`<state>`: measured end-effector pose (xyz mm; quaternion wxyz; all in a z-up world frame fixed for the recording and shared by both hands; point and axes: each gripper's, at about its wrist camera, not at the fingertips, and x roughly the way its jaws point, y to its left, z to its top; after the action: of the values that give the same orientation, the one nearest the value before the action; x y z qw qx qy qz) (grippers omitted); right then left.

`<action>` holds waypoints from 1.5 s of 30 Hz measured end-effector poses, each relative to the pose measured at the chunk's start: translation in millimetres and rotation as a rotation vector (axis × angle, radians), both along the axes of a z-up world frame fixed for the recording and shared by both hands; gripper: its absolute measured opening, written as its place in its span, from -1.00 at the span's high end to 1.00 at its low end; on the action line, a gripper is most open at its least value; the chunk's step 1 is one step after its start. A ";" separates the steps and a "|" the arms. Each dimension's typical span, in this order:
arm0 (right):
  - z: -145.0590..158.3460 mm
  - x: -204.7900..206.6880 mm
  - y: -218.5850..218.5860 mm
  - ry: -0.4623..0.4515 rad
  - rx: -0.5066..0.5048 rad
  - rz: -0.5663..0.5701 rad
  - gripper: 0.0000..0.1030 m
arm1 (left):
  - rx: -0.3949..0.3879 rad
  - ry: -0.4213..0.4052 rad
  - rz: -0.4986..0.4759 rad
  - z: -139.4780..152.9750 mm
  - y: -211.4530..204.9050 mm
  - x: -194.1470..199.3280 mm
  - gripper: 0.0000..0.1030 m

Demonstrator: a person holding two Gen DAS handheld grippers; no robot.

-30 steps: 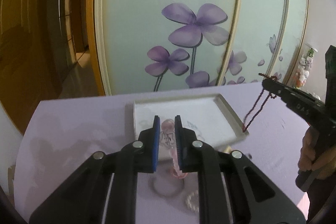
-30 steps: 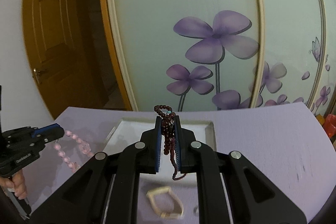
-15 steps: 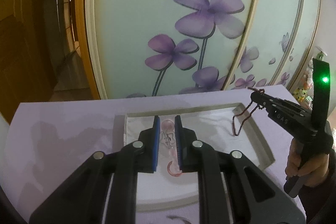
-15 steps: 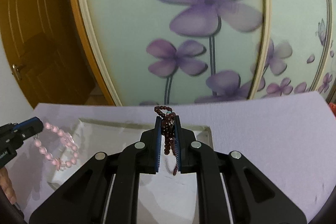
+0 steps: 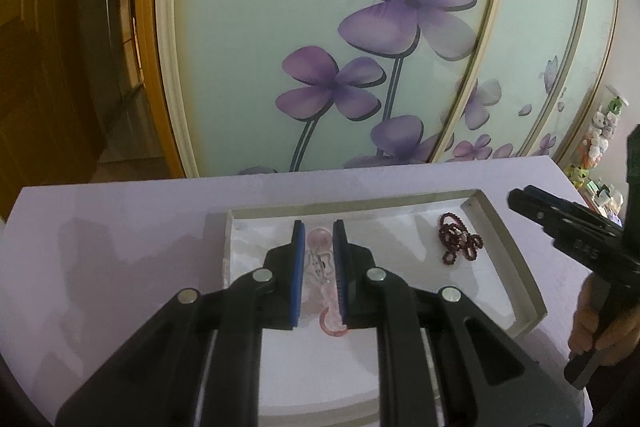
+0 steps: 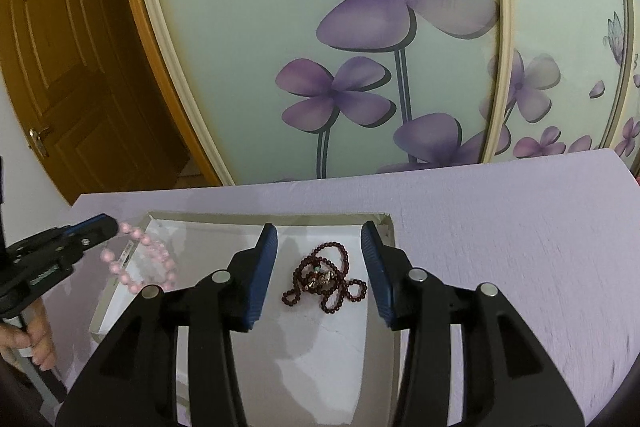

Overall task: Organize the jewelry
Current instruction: 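Lower the pink beaded bracelet into the tray and open the left gripper, then grasp the silver earrings with the right gripper while the left gripper moves to the silver hoop bangle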

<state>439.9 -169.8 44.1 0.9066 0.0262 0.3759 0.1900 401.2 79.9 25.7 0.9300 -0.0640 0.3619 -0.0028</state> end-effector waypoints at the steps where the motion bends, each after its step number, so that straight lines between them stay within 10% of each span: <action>1: 0.3 -1.9 -0.8 0.000 0.001 0.001 0.12 | -0.001 0.005 0.001 -1.4 0.0 1.2 0.72; 10: 20.9 -39.0 -12.8 -0.027 0.041 0.021 0.12 | -0.021 -0.019 0.042 11.8 13.0 -23.5 0.44; 22: 45.8 -154.5 -34.6 -0.105 0.098 0.057 0.12 | -0.011 -0.112 0.020 25.4 3.1 -161.9 0.04; 35: -8.7 -292.4 -23.0 -0.102 0.039 0.108 0.12 | 0.012 -0.218 0.066 7.1 -11.5 -294.5 -0.29; 45: -46.2 -315.1 8.8 -0.021 -0.047 0.132 0.12 | -0.037 -0.245 0.087 8.1 -8.2 -320.0 -0.37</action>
<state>124.9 -161.0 -2.1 0.8963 -0.0221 0.3718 0.2408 81.2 71.7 33.8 0.9652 -0.0959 0.2422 0.0229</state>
